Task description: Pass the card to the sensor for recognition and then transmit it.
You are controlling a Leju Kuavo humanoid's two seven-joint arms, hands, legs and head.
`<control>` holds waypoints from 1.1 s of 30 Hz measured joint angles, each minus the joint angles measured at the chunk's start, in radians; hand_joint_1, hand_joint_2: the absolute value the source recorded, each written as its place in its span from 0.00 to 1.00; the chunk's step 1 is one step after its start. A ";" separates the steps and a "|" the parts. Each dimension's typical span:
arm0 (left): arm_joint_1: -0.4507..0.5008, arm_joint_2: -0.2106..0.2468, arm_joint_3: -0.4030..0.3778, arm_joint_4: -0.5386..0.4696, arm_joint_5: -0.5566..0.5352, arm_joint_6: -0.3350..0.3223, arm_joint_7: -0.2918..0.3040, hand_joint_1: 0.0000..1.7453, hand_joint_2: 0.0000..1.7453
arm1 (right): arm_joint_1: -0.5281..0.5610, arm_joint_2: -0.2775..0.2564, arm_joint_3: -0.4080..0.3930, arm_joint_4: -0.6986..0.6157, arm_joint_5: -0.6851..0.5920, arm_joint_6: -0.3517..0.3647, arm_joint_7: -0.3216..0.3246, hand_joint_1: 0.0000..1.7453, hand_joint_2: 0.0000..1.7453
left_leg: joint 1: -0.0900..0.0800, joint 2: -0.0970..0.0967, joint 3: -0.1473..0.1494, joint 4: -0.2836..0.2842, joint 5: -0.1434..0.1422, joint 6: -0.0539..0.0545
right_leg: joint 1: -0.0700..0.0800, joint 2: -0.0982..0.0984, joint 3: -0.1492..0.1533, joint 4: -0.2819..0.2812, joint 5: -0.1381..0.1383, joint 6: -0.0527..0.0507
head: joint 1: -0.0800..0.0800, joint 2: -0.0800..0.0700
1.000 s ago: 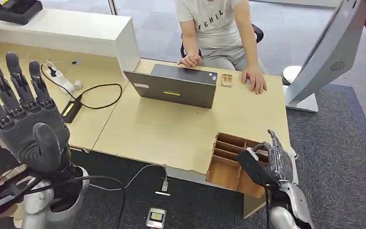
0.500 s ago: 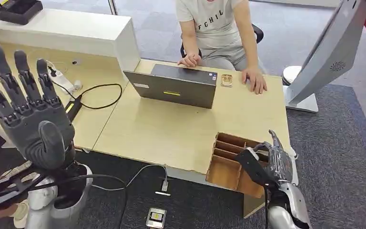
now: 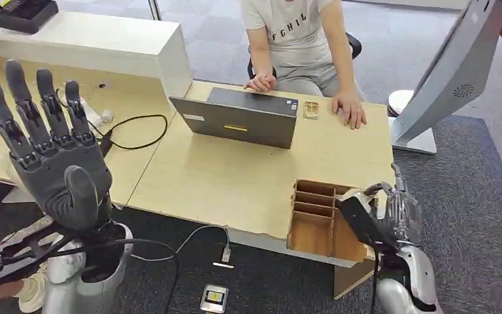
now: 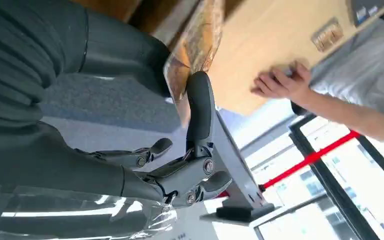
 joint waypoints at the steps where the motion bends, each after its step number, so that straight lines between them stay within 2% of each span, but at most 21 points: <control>1: 0.000 -0.003 0.003 0.003 0.000 -0.003 0.000 0.00 1.00 | -0.002 -0.006 -0.006 -0.019 0.005 0.000 0.005 1.00 1.00 | 0.000 0.000 0.000 0.000 0.000 0.000 | 0.000 0.000 0.000 0.000 0.000 0.000 | 0.000 0.000; 9: -0.004 -0.013 0.011 0.023 -0.003 0.001 0.000 0.00 1.00 | -0.006 -0.030 -0.036 -0.140 0.029 -0.008 0.011 1.00 1.00 | 0.000 0.000 0.000 0.000 0.000 0.000 | 0.000 0.000 0.000 0.000 0.000 0.000 | 0.000 0.000; 15: -0.007 -0.013 0.011 0.029 0.001 0.030 0.000 0.00 1.00 | -0.008 -0.045 -0.047 -0.214 0.040 -0.010 0.018 1.00 1.00 | 0.000 0.000 0.000 0.000 0.000 0.000 | 0.000 0.000 0.000 0.000 0.000 0.000 | 0.000 0.000; 19: -0.015 -0.013 0.010 0.031 0.010 0.048 0.000 0.00 1.00 | -0.031 -0.048 -0.050 -0.227 0.004 -0.006 0.013 1.00 1.00 | 0.000 0.000 -0.001 0.000 0.000 0.000 | 0.000 0.000 0.000 0.000 0.000 0.000 | 0.000 0.000; 24: -0.031 -0.014 0.003 0.037 0.019 0.042 0.000 0.00 1.00 | -0.116 -0.046 -0.050 -0.192 -0.050 0.012 -0.023 1.00 1.00 | 0.000 0.000 -0.001 0.000 0.001 0.000 | 0.000 0.000 0.000 0.000 0.000 0.000 | 0.000 0.000; 33: -0.065 -0.034 0.001 0.063 0.035 -0.005 0.000 0.00 1.00 | -0.315 -0.015 -0.032 0.006 -0.043 0.034 -0.039 1.00 1.00 | 0.000 0.000 -0.001 0.000 0.001 -0.001 | 0.000 0.000 0.000 0.001 0.001 0.000 | 0.000 0.000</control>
